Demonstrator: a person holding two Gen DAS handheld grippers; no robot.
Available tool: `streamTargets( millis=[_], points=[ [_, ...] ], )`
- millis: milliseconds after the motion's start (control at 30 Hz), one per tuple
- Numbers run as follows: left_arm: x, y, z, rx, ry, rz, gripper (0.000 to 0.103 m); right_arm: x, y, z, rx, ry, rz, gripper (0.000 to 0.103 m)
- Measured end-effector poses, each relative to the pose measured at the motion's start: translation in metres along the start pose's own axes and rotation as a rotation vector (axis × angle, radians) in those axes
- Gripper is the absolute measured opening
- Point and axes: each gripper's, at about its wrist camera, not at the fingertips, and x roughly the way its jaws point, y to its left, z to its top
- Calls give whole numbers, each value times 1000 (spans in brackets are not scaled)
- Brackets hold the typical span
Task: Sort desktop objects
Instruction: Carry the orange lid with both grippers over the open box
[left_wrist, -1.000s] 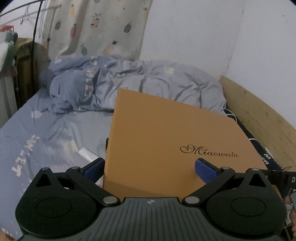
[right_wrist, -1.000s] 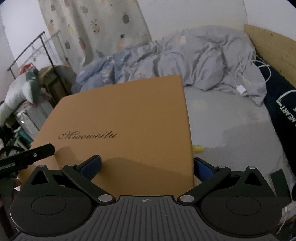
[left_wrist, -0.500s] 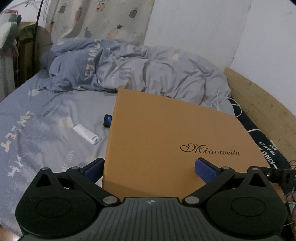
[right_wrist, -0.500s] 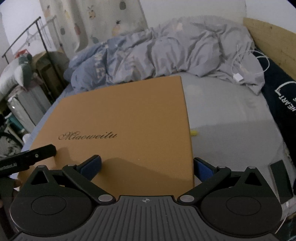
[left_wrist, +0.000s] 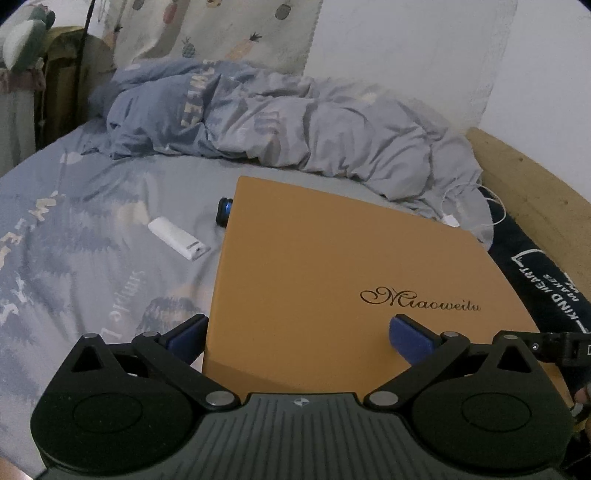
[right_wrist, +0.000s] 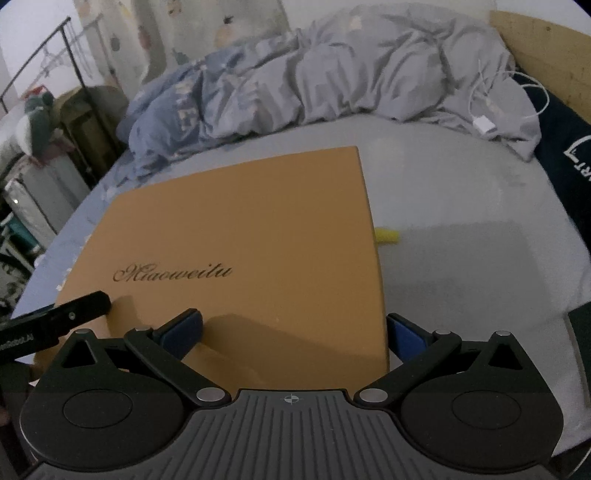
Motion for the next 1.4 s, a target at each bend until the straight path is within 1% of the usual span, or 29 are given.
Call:
streamTargets(
  millis=[133, 300, 400, 700, 767, 833, 1200, 1400],
  points=[
    [10, 0, -7, 2, -6, 24, 103, 16, -6, -3, 1, 16, 5, 103],
    [19, 3, -11, -11, 5, 30, 103, 29, -8, -6, -2, 20, 5, 103],
    [20, 6, -13, 0, 1, 33, 103, 36, -9, -7, 2, 24, 6, 103],
    [28, 6, -16, 17, -15, 6, 103, 46, -15, -12, 13, -44, -1, 103],
    [30, 4, -16, 18, -11, 2, 103, 47, -19, -10, 23, -46, -3, 103],
    [30, 4, -16, 20, -11, -1, 103, 46, -22, -11, 28, -44, 3, 103],
    [34, 6, -18, 13, 10, -8, 103, 40, -17, -22, 28, -32, -27, 103],
    [46, 9, -24, 28, 60, 0, 103, 53, -15, -25, 20, 14, -53, 103]
  ],
)
